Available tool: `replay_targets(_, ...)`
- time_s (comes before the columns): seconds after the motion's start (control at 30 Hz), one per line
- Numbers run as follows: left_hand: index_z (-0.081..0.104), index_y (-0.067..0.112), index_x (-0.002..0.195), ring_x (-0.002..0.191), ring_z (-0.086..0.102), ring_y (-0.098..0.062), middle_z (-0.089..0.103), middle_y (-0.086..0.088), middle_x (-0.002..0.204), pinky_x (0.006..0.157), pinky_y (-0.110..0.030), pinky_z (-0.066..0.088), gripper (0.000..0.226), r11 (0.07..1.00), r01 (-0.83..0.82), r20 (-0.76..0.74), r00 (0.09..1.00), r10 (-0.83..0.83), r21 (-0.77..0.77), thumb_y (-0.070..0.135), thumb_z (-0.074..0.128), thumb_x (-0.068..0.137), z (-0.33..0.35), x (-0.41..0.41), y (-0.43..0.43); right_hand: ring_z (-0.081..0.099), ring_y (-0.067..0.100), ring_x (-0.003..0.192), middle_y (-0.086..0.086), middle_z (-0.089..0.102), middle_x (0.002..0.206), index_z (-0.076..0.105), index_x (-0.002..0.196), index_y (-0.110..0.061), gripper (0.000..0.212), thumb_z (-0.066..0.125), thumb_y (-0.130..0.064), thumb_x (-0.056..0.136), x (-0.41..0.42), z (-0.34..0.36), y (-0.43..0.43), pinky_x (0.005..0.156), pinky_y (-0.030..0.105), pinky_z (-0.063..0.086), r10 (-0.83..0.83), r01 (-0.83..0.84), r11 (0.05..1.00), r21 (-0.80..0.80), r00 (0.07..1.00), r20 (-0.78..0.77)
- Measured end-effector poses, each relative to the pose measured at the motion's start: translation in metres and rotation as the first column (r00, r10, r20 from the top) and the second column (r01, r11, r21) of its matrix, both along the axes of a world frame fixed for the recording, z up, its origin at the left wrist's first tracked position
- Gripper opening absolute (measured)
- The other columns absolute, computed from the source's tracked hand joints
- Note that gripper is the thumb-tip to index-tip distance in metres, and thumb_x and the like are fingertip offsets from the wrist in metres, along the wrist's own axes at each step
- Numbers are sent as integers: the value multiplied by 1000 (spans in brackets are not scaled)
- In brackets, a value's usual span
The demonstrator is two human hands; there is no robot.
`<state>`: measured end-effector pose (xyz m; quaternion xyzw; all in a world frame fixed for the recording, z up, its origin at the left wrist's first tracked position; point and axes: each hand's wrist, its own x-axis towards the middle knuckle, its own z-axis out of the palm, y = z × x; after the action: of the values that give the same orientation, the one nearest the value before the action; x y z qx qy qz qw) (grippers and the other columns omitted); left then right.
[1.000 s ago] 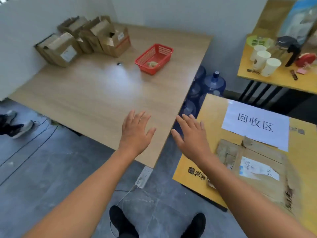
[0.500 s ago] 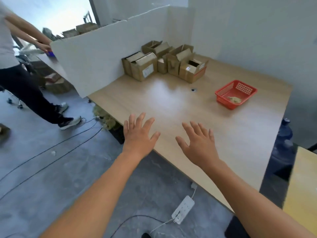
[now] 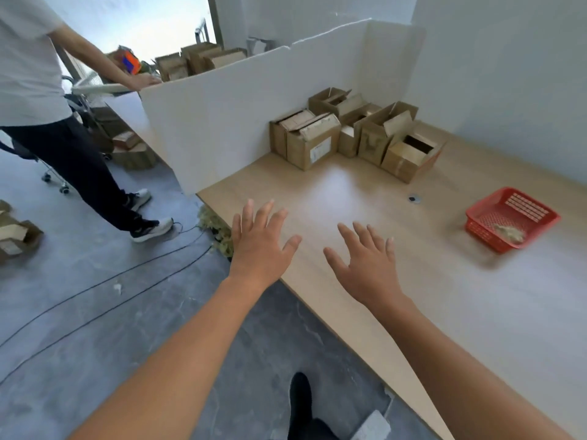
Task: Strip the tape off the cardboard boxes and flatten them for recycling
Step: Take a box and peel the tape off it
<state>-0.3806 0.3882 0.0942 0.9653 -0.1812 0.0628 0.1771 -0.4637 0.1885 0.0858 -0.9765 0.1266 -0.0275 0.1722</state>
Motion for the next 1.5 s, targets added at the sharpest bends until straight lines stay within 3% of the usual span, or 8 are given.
replay_targets(0.3,26,37,156,155,-16,-21,8,8,169,124,-47,-12,64,996,39,-42,998,-36,84,65,32,99,-11,129,-21,-1,21,159,-3,15,171,19,161,-39,75,22,-73,95,121,-15,-29,127,55,-2,-68,68,997,27,998,1)
replay_targets(0.63,31,35,155,155,-13,-22,11,7,168,123,-44,-12,63,989,134,-48,990,-131,57,63,38,99,-18,253,-47,-1,21,159,-2,16,171,19,161,-38,76,23,-74,94,226,-22,-40,126,55,-3,-129,130,991,19,991,-30)
replay_targets(1.1,32,28,156,156,-10,-23,14,5,168,124,-43,-12,68,941,331,-111,940,-323,65,64,38,99,-53,485,-50,3,21,158,-2,21,169,25,160,-35,75,28,-72,95,398,-32,-16,125,56,1,-380,377,924,-54,922,-66)
replay_targets(1.5,23,19,160,156,-10,-27,10,2,170,125,-46,-11,79,880,455,-161,887,-433,138,68,33,98,-87,627,-143,3,22,158,-1,22,169,24,161,-33,77,29,-72,95,503,-69,-56,126,57,4,-443,441,896,-42,886,-141)
